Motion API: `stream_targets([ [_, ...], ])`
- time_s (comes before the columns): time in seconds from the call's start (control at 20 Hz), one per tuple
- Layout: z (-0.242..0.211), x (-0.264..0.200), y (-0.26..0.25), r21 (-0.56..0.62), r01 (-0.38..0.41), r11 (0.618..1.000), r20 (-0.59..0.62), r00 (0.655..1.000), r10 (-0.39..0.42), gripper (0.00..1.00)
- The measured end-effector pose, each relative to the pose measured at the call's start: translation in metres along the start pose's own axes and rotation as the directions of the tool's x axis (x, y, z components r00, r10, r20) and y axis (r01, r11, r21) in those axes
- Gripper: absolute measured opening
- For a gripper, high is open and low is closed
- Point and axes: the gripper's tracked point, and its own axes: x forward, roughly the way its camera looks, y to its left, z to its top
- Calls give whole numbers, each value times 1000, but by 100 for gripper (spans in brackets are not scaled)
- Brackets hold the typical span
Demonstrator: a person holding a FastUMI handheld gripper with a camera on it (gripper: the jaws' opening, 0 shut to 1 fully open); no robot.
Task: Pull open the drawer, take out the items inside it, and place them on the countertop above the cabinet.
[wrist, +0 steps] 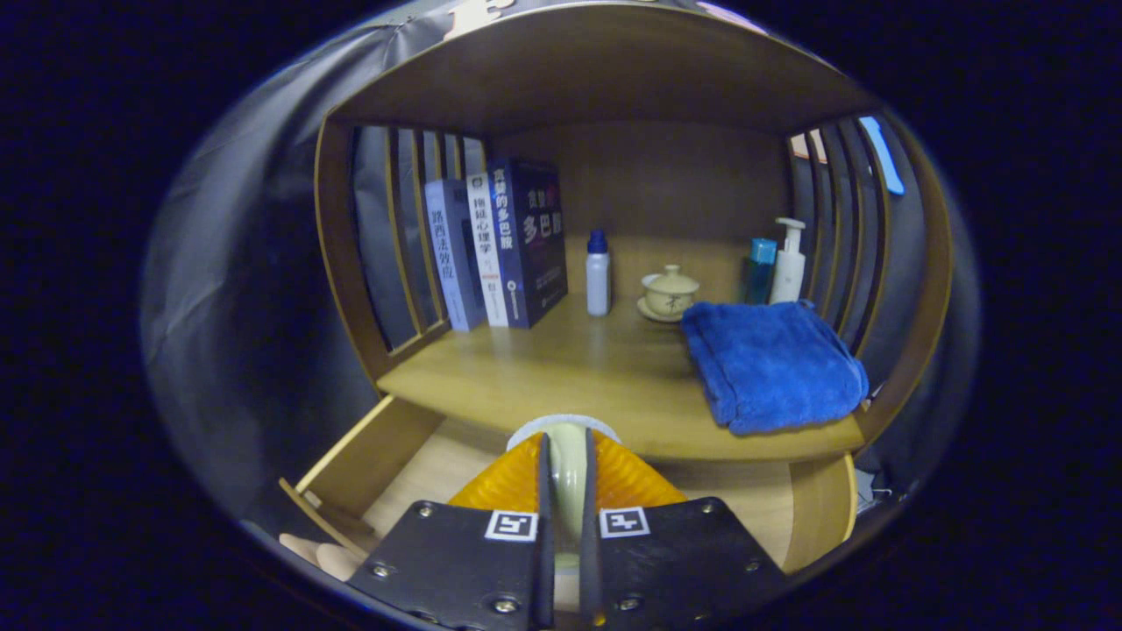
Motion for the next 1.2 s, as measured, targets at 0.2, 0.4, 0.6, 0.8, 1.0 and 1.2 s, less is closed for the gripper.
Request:
stream_targets([
  [0.2, 33, 21, -5, 20, 49, 999, 77, 996, -50, 12],
  [0.4, 52, 52, -13, -5, 120, 993, 130, 985, -118, 12],
  [0.6, 50, 84, -17, 13, 168, 986, 113, 979, -169, 11],
  [0.8, 49, 103, -16, -1, 188, 982, 121, 975, -186, 12],
  [1.0, 58, 115, -7, -28, 196, 980, 165, 968, -189, 12],
  [1.2, 65, 132, -7, -25, 207, 978, 189, 962, -199, 12],
])
